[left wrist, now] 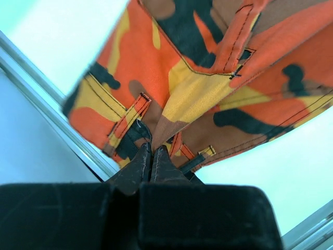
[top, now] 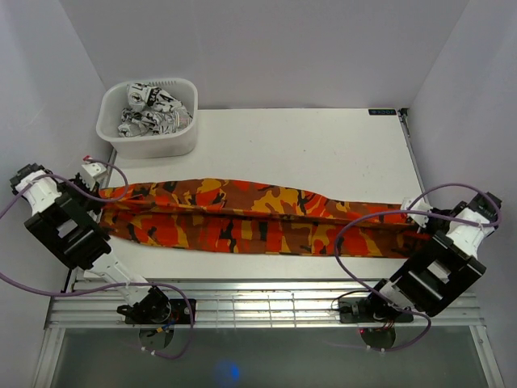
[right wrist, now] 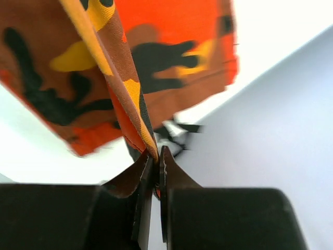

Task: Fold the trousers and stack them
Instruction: Fold the trousers

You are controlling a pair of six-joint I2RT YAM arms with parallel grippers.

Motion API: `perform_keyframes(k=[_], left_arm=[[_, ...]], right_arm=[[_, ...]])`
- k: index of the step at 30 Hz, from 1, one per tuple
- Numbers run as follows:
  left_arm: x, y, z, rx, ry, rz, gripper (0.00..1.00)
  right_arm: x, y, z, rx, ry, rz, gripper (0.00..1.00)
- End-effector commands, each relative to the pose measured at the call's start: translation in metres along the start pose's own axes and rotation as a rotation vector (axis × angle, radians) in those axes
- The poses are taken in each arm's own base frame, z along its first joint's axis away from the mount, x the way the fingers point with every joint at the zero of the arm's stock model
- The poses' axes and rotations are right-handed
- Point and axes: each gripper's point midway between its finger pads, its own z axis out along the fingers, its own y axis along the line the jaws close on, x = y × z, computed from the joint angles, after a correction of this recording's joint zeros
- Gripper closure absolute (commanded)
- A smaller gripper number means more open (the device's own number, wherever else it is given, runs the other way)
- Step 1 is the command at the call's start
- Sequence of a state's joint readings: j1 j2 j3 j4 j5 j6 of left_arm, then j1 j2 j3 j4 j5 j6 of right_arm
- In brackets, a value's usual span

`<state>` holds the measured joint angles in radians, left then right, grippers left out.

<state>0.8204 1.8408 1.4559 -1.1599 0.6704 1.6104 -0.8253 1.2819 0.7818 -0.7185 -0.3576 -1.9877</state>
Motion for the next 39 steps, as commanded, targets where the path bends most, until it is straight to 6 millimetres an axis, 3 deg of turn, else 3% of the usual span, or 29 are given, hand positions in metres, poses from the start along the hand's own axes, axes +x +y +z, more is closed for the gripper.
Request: perform_keyframes(k=[1, 3, 8, 15, 16, 19, 20, 21, 22, 24, 25, 26, 29, 30, 31, 34, 35, 37, 38, 39], left_arm=[[-0.019, 0.044, -0.048, -0.162, -0.039, 0.097, 1.00], [-0.013, 0.040, -0.057, -0.166, -0.035, 0.102, 1.00], [0.021, 0.026, -0.066, -0.162, -0.008, 0.095, 1.00], [0.077, -0.009, -0.033, -0.079, 0.106, 0.086, 1.00], [0.085, -0.022, -0.023, -0.047, 0.114, 0.072, 1.00], [0.096, -0.028, -0.017, -0.038, 0.161, 0.087, 0.98], [0.097, -0.031, -0.015, -0.031, 0.160, 0.087, 0.89], [0.092, -0.030, -0.020, -0.047, 0.160, 0.102, 0.71], [0.086, -0.029, -0.021, -0.062, 0.139, 0.108, 0.62], [0.070, -0.030, -0.027, -0.076, 0.111, 0.117, 0.44], [0.058, -0.029, -0.035, -0.095, 0.106, 0.148, 0.32], [0.042, -0.034, -0.036, -0.081, 0.079, 0.165, 0.27], [-0.003, -0.037, -0.045, -0.089, 0.019, 0.188, 0.17], [-0.015, -0.039, -0.046, -0.080, 0.000, 0.183, 0.17], [-0.027, -0.042, -0.045, -0.066, -0.018, 0.174, 0.17], [-0.071, -0.051, -0.033, -0.005, -0.082, 0.109, 0.16], [-0.090, -0.060, -0.021, 0.036, -0.101, 0.088, 0.14], [-0.105, -0.078, -0.003, 0.090, -0.109, 0.058, 0.13], [-0.123, -0.087, 0.009, 0.101, -0.119, 0.052, 0.13], [-0.123, -0.101, 0.022, 0.132, -0.114, 0.029, 0.13]], right_arm=[[0.035, -0.072, -0.049, 0.155, 0.140, -0.057, 0.92], [0.042, -0.070, -0.053, 0.152, 0.152, -0.067, 0.92], [0.049, -0.031, -0.042, 0.092, 0.164, -0.126, 0.92], [0.050, 0.018, -0.006, 0.037, 0.198, -0.225, 0.92], [0.050, 0.020, -0.003, 0.035, 0.203, -0.246, 0.92], [0.051, 0.021, 0.003, 0.049, 0.216, -0.258, 0.92], [0.051, 0.021, 0.003, 0.053, 0.218, -0.253, 0.92], [0.050, 0.017, 0.003, 0.067, 0.219, -0.254, 0.92], [0.050, 0.015, 0.002, 0.072, 0.217, -0.246, 0.91], [0.048, 0.007, -0.003, 0.098, 0.212, -0.226, 0.70], [0.049, -0.003, -0.011, 0.119, 0.214, -0.217, 0.56], [0.046, -0.009, -0.015, 0.134, 0.197, -0.203, 0.32], [0.039, -0.029, -0.035, 0.131, 0.143, -0.121, 0.02], [0.036, -0.033, -0.040, 0.130, 0.127, -0.080, 0.02], [0.036, -0.051, -0.053, 0.154, 0.125, -0.070, 0.02], [0.024, -0.056, -0.055, 0.103, 0.060, 0.075, 0.02], [0.015, -0.066, -0.062, 0.092, 0.049, 0.097, 0.02], [0.008, -0.063, -0.052, 0.025, 0.026, 0.240, 0.07], [-0.003, -0.067, -0.050, -0.007, 0.024, 0.262, 0.10], [-0.007, -0.065, -0.046, -0.031, 0.026, 0.306, 0.12]])
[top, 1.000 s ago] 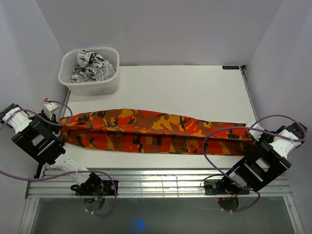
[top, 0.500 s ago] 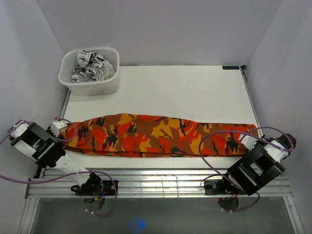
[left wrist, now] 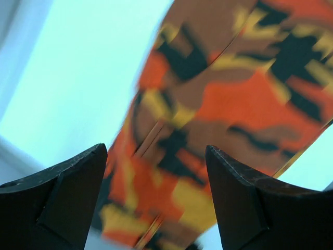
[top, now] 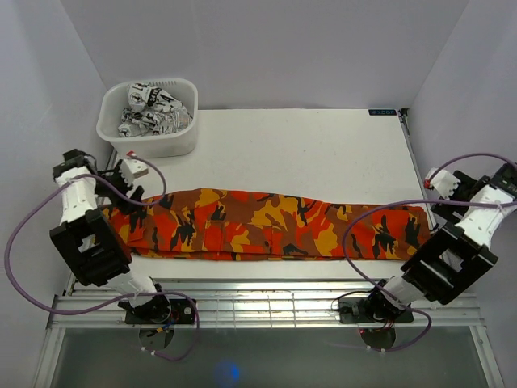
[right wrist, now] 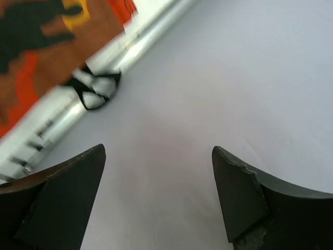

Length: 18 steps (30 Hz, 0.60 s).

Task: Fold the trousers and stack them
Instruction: Fold the trousers

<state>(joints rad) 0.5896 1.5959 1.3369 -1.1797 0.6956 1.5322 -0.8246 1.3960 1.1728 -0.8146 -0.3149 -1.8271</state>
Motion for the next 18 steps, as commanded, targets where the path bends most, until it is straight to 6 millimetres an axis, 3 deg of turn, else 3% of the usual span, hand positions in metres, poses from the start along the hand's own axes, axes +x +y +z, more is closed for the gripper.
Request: perform_keyframes(k=[1, 2, 3, 4, 8, 9, 14, 18], left_arm=[[-0.041, -0.043, 0.028, 0.073, -0.075, -0.140, 0.13], [-0.057, -0.044, 0.036, 0.055, -0.096, -0.087, 0.13], [-0.058, -0.051, 0.044, 0.056, -0.089, -0.145, 0.13], [-0.054, -0.069, 0.058, 0.096, -0.078, -0.167, 0.13], [-0.042, -0.084, 0.085, 0.091, -0.060, -0.235, 0.14], [-0.038, -0.086, 0.088, 0.086, -0.053, -0.274, 0.14], [-0.023, -0.087, 0.098, 0.061, -0.018, -0.331, 0.15], [-0.022, -0.090, 0.099, 0.066, -0.019, -0.346, 0.16]], right_arm=[[-0.033, 0.042, 0.019, -0.217, -0.030, 0.319, 0.17], [-0.039, 0.049, 0.026, -0.245, 0.002, 0.339, 0.20], [-0.038, 0.047, 0.033, -0.229, 0.022, 0.369, 0.22], [-0.039, 0.052, 0.040, -0.238, 0.042, 0.440, 0.26], [-0.041, 0.049, 0.064, -0.208, 0.085, 0.606, 0.35], [-0.040, 0.042, 0.068, -0.190, 0.085, 0.634, 0.36], [-0.033, 0.042, 0.093, -0.197, 0.118, 0.730, 0.38], [-0.033, 0.062, 0.112, -0.281, 0.134, 0.790, 0.38]])
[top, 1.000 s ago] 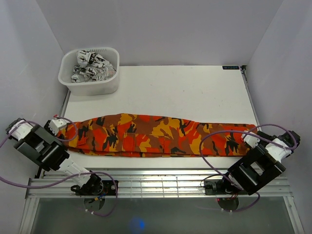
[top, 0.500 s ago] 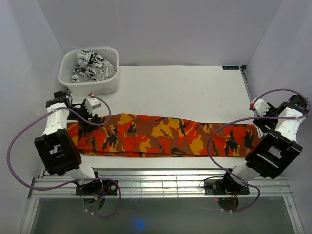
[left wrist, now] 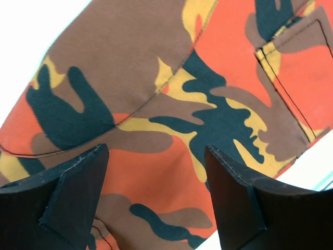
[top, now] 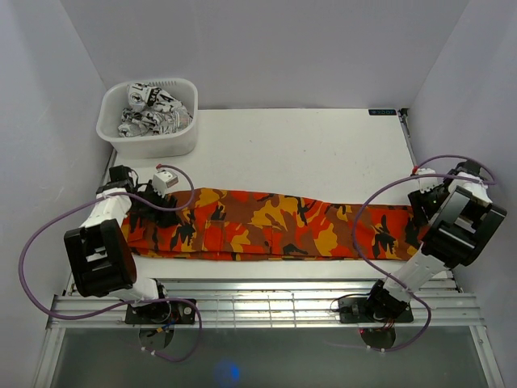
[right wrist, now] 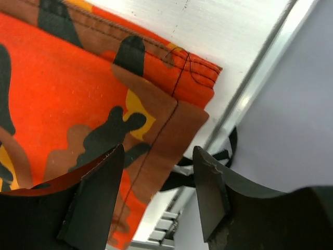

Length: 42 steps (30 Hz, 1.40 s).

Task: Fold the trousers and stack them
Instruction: Fold the trousers

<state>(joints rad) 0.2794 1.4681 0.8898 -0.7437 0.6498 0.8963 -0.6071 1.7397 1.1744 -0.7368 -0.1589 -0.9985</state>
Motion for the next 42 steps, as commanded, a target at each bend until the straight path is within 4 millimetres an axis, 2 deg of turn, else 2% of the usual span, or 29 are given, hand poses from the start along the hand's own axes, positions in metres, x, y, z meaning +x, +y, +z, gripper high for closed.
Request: perform_keyframes(k=[1, 3, 4, 6, 7, 8, 11, 15, 17, 18, 21, 22, 23, 24, 25, 26, 27, 28, 29, 30, 31, 32, 33, 34, 35, 36, 38, 42], left_arm=[[-0.006, 0.004, -0.001, -0.032, -0.032, -0.020, 0.16], [-0.004, 0.003, 0.000, -0.032, -0.025, -0.022, 0.16], [-0.002, 0.002, -0.001, -0.035, -0.023, -0.023, 0.16], [0.001, -0.001, 0.000, -0.031, -0.019, -0.021, 0.16], [0.001, -0.001, 0.000, -0.032, -0.019, -0.018, 0.17], [0.001, -0.001, 0.000, -0.036, -0.022, -0.016, 0.17], [0.003, -0.003, 0.001, -0.033, -0.022, -0.021, 0.17], [0.006, -0.003, 0.000, -0.044, -0.015, -0.017, 0.18], [0.007, -0.001, 0.001, -0.054, -0.013, -0.014, 0.18], [0.006, -0.001, 0.001, -0.053, -0.017, -0.015, 0.18], [-0.005, 0.000, -0.004, -0.044, -0.039, -0.005, 0.17], [-0.004, -0.007, -0.007, -0.012, -0.025, 0.021, 0.17], [-0.012, -0.008, -0.013, -0.001, -0.039, 0.060, 0.17], [-0.013, -0.014, -0.017, 0.025, -0.037, 0.094, 0.17], [-0.009, -0.029, -0.024, 0.069, -0.018, 0.110, 0.20], [-0.009, -0.033, -0.027, 0.086, -0.020, 0.198, 0.22], [-0.006, -0.040, -0.029, 0.103, -0.015, 0.226, 0.23], [-0.001, -0.050, -0.032, 0.132, -0.001, 0.250, 0.25], [-0.001, -0.056, -0.035, 0.129, 0.000, 0.292, 0.29], [0.011, -0.062, -0.032, 0.145, 0.032, 0.327, 0.31], [0.015, -0.070, -0.028, 0.167, 0.052, 0.358, 0.33], [0.019, -0.074, -0.026, 0.175, 0.070, 0.382, 0.35], [0.026, -0.080, -0.020, 0.182, 0.092, 0.419, 0.37], [0.026, -0.082, -0.018, 0.180, 0.095, 0.432, 0.38], [0.026, -0.084, -0.015, 0.180, 0.095, 0.443, 0.38], [0.023, -0.086, -0.014, 0.170, 0.090, 0.440, 0.37], [0.017, -0.093, -0.006, 0.176, 0.085, 0.481, 0.36], [0.017, -0.105, 0.011, 0.171, 0.112, 0.567, 0.35]], right_arm=[[-0.011, -0.005, 0.007, -0.008, -0.024, 0.095, 0.39], [-0.010, 0.001, 0.012, -0.042, -0.018, 0.124, 0.47], [-0.012, 0.002, 0.013, -0.051, -0.027, 0.131, 0.57], [-0.017, -0.002, 0.011, -0.046, -0.040, 0.137, 0.70], [-0.020, -0.003, 0.009, -0.047, -0.051, 0.137, 0.85], [-0.024, -0.007, 0.005, -0.036, -0.061, 0.136, 0.92], [-0.033, -0.011, -0.006, -0.021, -0.088, 0.125, 0.92], [-0.048, -0.019, -0.033, 0.038, -0.152, 0.090, 0.92], [-0.053, -0.020, -0.034, 0.047, -0.177, 0.079, 0.92], [-0.051, -0.019, -0.027, 0.039, -0.158, 0.081, 0.92], [-0.036, -0.009, -0.005, -0.006, -0.048, 0.077, 0.54], [-0.033, -0.011, -0.006, 0.000, -0.030, 0.080, 0.27], [-0.032, -0.011, -0.006, 0.004, -0.028, 0.080, 0.22], [-0.036, -0.012, -0.015, 0.020, -0.048, 0.070, 0.17], [-0.045, -0.009, -0.022, 0.017, -0.087, 0.060, 0.15], [-0.050, -0.003, -0.029, 0.006, -0.107, 0.050, 0.17], [-0.059, 0.005, -0.046, 0.012, -0.153, 0.023, 0.19], [-0.074, 0.022, -0.053, -0.029, -0.205, -0.030, 0.24], [-0.077, 0.040, -0.053, -0.071, -0.216, -0.057, 0.29], [-0.078, 0.061, -0.062, -0.106, -0.226, -0.094, 0.33], [-0.089, 0.089, -0.060, -0.155, -0.230, -0.166, 0.39], [-0.089, 0.108, -0.056, -0.195, -0.220, -0.206, 0.41], [-0.080, 0.131, -0.051, -0.248, -0.191, -0.231, 0.43], [-0.083, 0.154, -0.045, -0.283, -0.170, -0.288, 0.43], [-0.081, 0.168, -0.040, -0.309, -0.151, -0.296, 0.44], [-0.076, 0.180, -0.033, -0.334, -0.130, -0.299, 0.44], [-0.078, 0.200, -0.027, -0.363, -0.115, -0.303, 0.44], [-0.079, 0.213, -0.014, -0.359, -0.101, -0.295, 0.45]])
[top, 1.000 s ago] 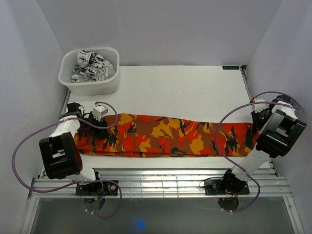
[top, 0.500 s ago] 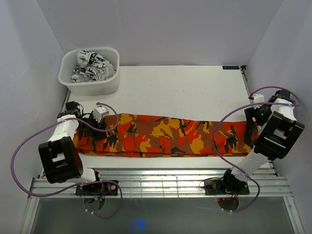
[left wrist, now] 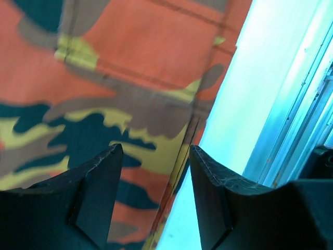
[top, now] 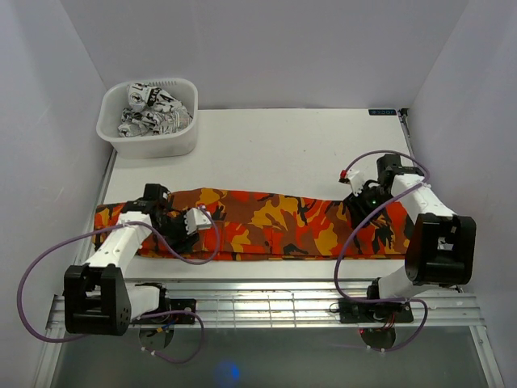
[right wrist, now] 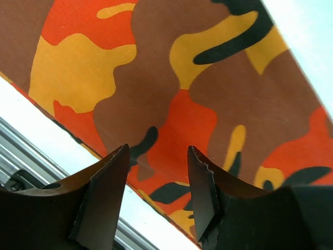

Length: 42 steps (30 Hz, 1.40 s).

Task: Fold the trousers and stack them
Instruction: Fold the trousers

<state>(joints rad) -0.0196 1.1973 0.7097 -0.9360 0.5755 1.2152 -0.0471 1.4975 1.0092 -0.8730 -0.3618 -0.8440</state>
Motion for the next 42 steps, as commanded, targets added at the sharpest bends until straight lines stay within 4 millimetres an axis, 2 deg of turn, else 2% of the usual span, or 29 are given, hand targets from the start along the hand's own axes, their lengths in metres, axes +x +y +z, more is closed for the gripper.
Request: perform_keyframes(k=[1, 3, 7, 11, 17, 21, 26, 28, 31, 32, 35, 38, 41, 42], left_arm=[[-0.014, 0.009, 0.010, -0.077, 0.011, 0.110, 0.35], [-0.014, 0.006, 0.017, -0.081, 0.012, 0.136, 0.35], [-0.030, -0.001, 0.027, -0.066, -0.013, 0.202, 0.35], [-0.040, 0.002, 0.031, -0.109, -0.027, 0.245, 0.36], [-0.042, -0.009, 0.040, -0.074, -0.027, 0.300, 0.41], [-0.048, -0.021, 0.041, -0.017, -0.056, 0.309, 0.35], [-0.043, -0.018, 0.049, -0.032, -0.029, 0.318, 0.37], [-0.044, -0.016, 0.052, -0.047, -0.027, 0.331, 0.40], [-0.047, -0.011, 0.053, -0.060, -0.028, 0.320, 0.60], [-0.049, -0.010, 0.053, -0.059, -0.034, 0.308, 0.72], [-0.063, -0.005, 0.044, -0.082, -0.060, 0.310, 0.93], [-0.074, -0.005, 0.034, -0.087, -0.081, 0.311, 1.00], [-0.087, -0.015, 0.017, -0.054, -0.107, 0.321, 1.00], [-0.087, -0.023, 0.009, -0.028, -0.105, 0.312, 1.00]], right_arm=[[-0.002, 0.002, 0.009, 0.017, 0.002, 0.055, 0.46], [0.003, 0.001, 0.017, 0.015, 0.023, 0.085, 0.46], [0.007, -0.008, 0.025, 0.038, 0.053, 0.118, 0.48], [0.003, -0.013, 0.027, 0.041, 0.054, 0.133, 0.49], [0.001, -0.016, 0.027, 0.041, 0.059, 0.139, 0.49], [0.000, -0.019, 0.026, 0.049, 0.061, 0.138, 0.49], [-0.003, -0.017, 0.023, 0.043, 0.057, 0.138, 0.49], [-0.005, -0.017, 0.021, 0.045, 0.047, 0.135, 0.49], [-0.004, -0.018, 0.021, 0.053, 0.052, 0.134, 0.48], [-0.005, -0.020, 0.020, 0.055, 0.053, 0.131, 0.48], [-0.006, -0.022, 0.018, 0.063, 0.055, 0.121, 0.48], [-0.009, -0.024, 0.014, 0.070, 0.054, 0.110, 0.48], [-0.018, -0.027, 0.004, 0.083, 0.036, 0.090, 0.48], [-0.023, -0.029, -0.001, 0.093, 0.026, 0.081, 0.48]])
